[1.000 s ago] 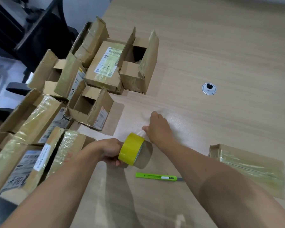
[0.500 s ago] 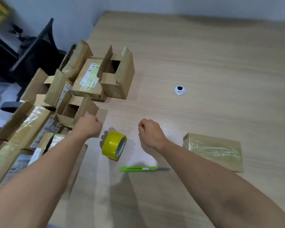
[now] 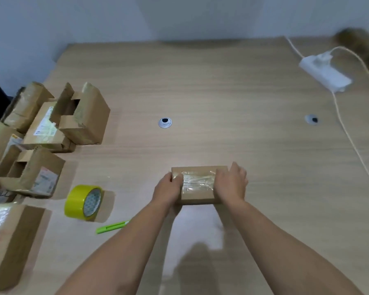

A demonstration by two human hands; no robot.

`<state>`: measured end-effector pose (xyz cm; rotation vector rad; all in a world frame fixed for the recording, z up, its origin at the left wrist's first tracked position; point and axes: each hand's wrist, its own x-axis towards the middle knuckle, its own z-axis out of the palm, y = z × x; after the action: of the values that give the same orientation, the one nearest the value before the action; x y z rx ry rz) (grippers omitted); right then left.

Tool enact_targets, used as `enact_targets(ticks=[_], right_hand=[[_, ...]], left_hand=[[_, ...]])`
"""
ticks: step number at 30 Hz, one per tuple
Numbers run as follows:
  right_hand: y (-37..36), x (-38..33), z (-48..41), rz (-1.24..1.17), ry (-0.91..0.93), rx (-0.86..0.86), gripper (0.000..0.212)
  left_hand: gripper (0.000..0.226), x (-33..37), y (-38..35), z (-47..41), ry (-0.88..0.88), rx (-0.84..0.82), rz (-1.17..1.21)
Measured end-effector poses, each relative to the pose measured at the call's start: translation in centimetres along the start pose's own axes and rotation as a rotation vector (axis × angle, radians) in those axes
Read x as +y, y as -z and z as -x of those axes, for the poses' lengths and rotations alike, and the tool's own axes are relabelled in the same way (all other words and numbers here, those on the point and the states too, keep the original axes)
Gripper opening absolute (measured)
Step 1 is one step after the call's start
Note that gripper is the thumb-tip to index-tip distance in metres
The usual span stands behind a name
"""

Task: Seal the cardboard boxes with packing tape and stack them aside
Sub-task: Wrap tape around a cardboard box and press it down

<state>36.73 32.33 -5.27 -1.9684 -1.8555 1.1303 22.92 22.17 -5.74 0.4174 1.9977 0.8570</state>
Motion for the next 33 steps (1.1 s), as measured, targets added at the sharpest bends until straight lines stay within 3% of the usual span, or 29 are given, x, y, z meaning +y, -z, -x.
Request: enact_targets(ticks=[4, 5, 10, 14, 17, 22, 28, 33], right_hand=[[0.2, 1.6, -0.3, -0.142, -0.087, -0.181, 0.059], [0.2, 1.8, -0.5, -0.156, -0.106, -0.195, 0.058], [-0.1, 2.8, -1.4, -0.191, -0.152, -0.225, 0.047], [0.2, 3.2, -2.0, -0.241, -0.101, -0.237, 0.039], [0.7, 2.7, -2.2, -0.513, -0.105, -0.299, 0.026], [1.6, 1.1, -2.3, -0.782, -0.107, -0.323, 0.031], [1.2, 1.8, -0.9, -0.729, -0.045, -0.237, 0.023], [0.6, 3.9, 0.4, -0.625, -0.001, -0.229, 0.021]], left_hand=[[0.074, -1.0, -2.0, -1.1, 0.072, 0.005, 0.088], [0.076, -1.2, -2.2, -1.4, 0.093, 0.016, 0.125], [0.049, 0.5, -2.4, -1.0, 0.204, 0.04, 0.212], [0.031, 1.3, -1.4, -0.3, 0.262, 0.008, 0.525], [0.03, 0.7, -0.4, 0.4, 0.207, 0.065, 0.717], [0.029, 0.1, 1.7, 1.0, 0.058, 0.202, 0.975], [0.022, 0.7, 1.7, 1.7, -0.035, 0.292, 1.065], [0.005, -1.3, 0.7, 1.6, 0.024, 0.343, 0.863]])
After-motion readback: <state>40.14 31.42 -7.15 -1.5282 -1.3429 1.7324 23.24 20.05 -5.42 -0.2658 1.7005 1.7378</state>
